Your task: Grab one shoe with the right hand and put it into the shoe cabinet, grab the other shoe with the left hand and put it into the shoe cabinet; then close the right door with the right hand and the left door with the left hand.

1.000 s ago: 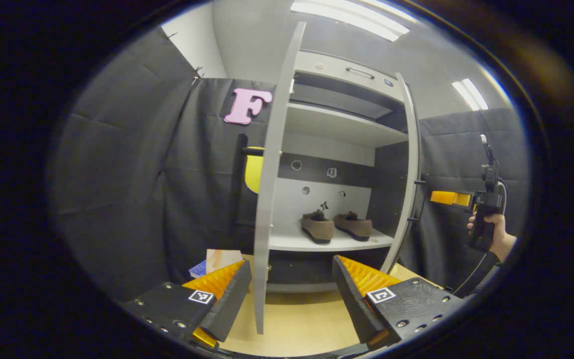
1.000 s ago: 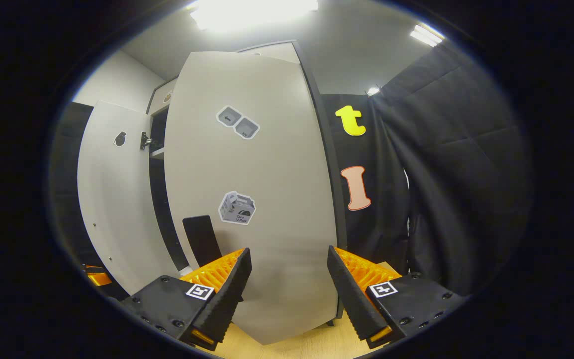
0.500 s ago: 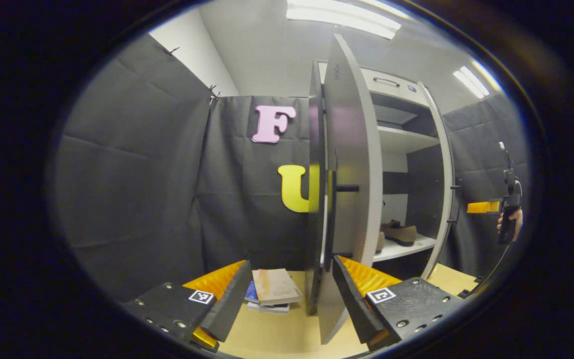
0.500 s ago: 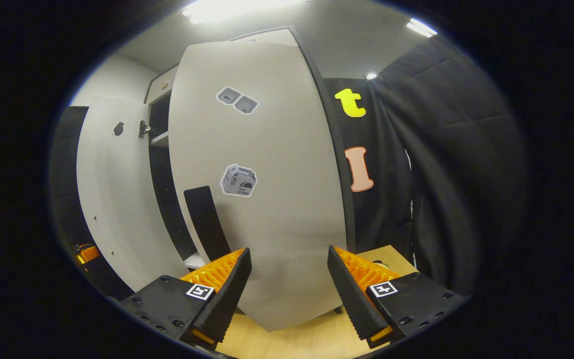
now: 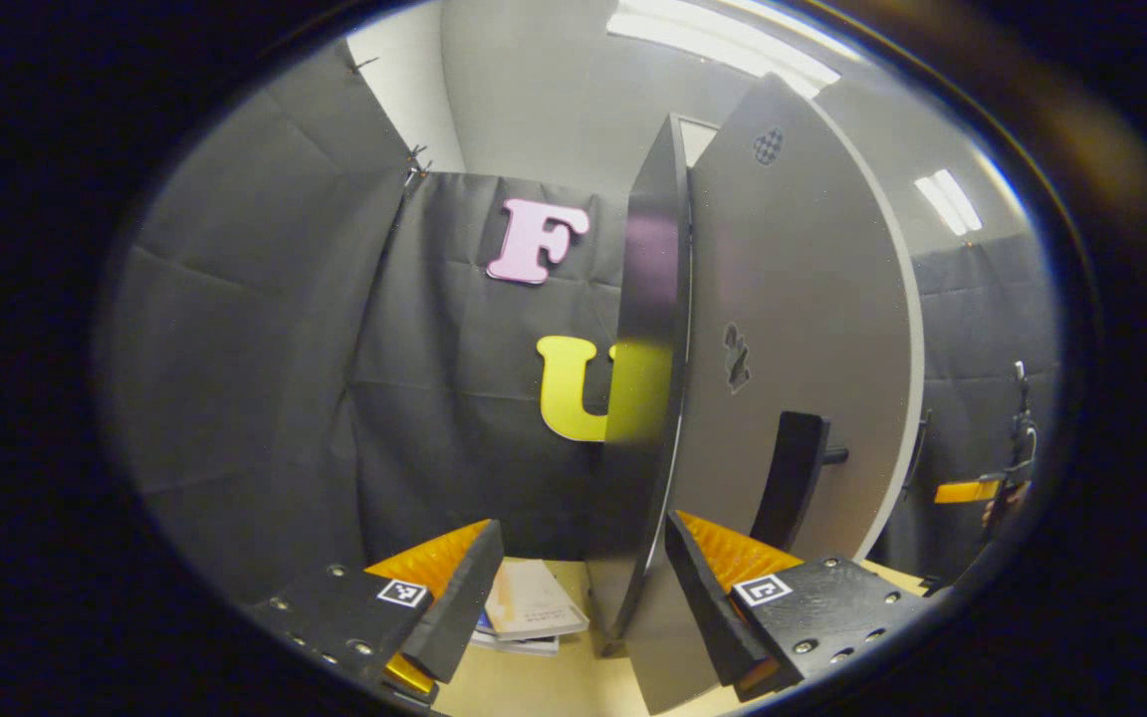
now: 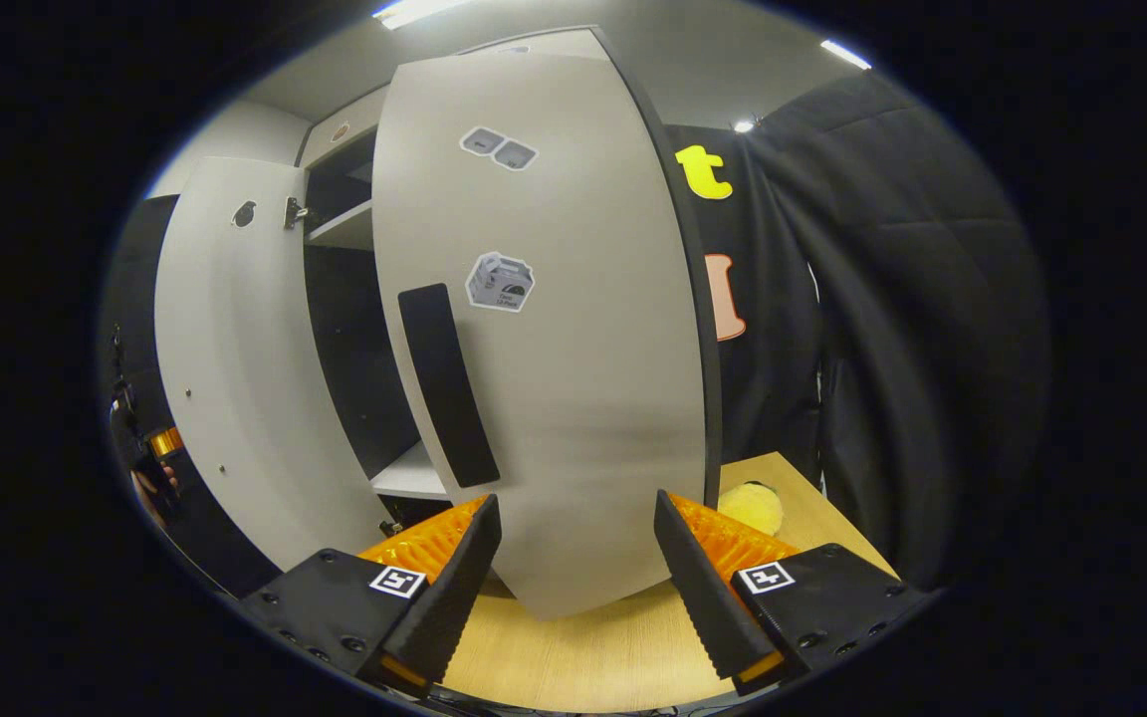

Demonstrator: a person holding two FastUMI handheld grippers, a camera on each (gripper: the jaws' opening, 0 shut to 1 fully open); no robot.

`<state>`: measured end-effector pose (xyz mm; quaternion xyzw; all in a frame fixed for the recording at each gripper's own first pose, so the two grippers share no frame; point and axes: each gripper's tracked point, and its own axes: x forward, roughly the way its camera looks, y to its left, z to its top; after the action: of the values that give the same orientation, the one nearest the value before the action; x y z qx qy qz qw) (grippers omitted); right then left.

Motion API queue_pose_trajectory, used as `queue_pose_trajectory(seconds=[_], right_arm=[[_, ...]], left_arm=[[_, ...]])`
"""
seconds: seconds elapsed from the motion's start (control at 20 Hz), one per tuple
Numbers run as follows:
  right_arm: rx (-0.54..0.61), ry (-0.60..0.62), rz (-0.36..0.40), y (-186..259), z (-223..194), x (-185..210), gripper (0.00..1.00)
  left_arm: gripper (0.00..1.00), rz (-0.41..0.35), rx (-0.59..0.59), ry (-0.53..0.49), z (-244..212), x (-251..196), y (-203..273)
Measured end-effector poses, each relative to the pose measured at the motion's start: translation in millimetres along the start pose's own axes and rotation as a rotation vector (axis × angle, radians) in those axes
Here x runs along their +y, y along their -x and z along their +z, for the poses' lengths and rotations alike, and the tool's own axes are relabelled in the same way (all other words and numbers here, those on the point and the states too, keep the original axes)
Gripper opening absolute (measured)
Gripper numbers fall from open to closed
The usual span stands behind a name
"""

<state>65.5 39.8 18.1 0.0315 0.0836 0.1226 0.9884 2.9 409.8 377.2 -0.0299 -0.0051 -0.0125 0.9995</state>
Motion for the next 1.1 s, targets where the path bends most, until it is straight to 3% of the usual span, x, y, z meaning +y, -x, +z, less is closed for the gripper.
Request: queue_pose_trajectory(seconds=[0.1, 0.2, 0.25, 0.35, 0.4, 0.45, 0.65, 0.75, 1.1], right_arm=[[0.007, -0.003, -0.017, 1, -5, -7, 0.98], [0.017, -0.011, -0.037, 3, -8, -17, 0.98], [0.021, -0.022, -0.046, 3, -8, -22, 0.98], [0.009, -0.047, -0.069, 1, -3, -34, 0.98], [0.003, -0.058, -0.075, -2, -2, -39, 0.98], [0.004, -0.064, -0.077, -5, -1, -44, 0.98], [-0.002, -0.071, -0.050, -23, 5, -58, 0.98], [-0.010, -0.065, -0.032, -28, 8, -65, 0.98], [0.026, -0.045, 0.031, -33, 2, -89, 0.98]], left_arm=[[0.95, -0.030, 0.010, -0.023, 0, -13, -11], [0.99, -0.010, 0.046, -0.030, -12, -17, -16], [0.93, 0.008, 0.055, -0.029, -15, -15, -14], [0.93, 0.027, 0.042, -0.035, -12, -20, -10], [0.98, 0.030, 0.041, -0.039, -11, -25, -10], [0.93, 0.023, 0.047, -0.043, -13, -33, -10], [0.93, 0.006, 0.069, -0.071, -16, -77, -17], [0.98, 0.016, 0.076, -0.090, -18, -101, -22], [0.99, -0.012, 0.092, -0.014, -43, -209, -66]])
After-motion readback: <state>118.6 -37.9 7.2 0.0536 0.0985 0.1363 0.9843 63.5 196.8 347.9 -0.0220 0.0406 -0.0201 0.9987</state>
